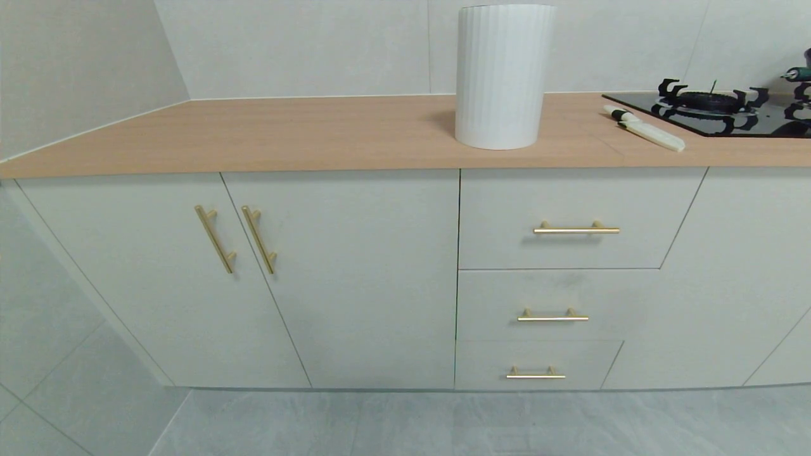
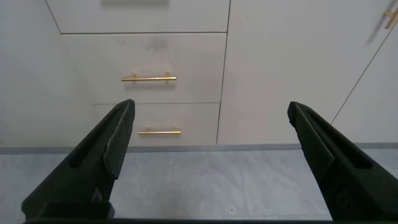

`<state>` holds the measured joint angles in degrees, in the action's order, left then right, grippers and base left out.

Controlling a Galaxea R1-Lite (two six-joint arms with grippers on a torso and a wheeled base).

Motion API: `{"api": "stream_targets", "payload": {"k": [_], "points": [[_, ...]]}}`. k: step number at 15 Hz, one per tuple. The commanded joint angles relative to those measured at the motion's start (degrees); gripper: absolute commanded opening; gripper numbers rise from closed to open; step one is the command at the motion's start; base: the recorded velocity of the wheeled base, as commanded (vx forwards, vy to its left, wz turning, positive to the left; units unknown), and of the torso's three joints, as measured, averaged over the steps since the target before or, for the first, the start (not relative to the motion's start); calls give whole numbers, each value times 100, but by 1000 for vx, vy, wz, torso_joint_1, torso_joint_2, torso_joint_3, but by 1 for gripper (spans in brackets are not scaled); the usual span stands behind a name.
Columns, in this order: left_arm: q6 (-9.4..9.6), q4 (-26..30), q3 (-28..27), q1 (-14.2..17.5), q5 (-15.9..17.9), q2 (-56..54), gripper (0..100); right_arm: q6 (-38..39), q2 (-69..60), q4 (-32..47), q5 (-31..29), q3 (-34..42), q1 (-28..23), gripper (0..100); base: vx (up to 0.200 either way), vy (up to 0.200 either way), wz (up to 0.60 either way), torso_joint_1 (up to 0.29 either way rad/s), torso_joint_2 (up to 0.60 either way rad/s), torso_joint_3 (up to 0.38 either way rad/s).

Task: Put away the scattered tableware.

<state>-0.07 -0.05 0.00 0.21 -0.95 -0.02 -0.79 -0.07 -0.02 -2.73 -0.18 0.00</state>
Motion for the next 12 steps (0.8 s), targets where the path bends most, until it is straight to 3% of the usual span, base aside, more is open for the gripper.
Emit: {"api": "stream_targets", "payload": {"k": [1, 10, 12], "points": [[-1, -4, 0, 6, -2, 2, 100, 53, 16, 29, 1, 1, 0, 100, 0, 0, 0, 0, 0, 0], [16, -4, 0, 6, -2, 2, 100, 53, 16, 29, 18, 1, 0, 100, 0, 0, 0, 0, 0, 0], [16, -4, 0, 6, -2, 2, 100, 62, 16, 29, 18, 1, 0, 100, 200, 0, 0, 7, 5, 5]]}}
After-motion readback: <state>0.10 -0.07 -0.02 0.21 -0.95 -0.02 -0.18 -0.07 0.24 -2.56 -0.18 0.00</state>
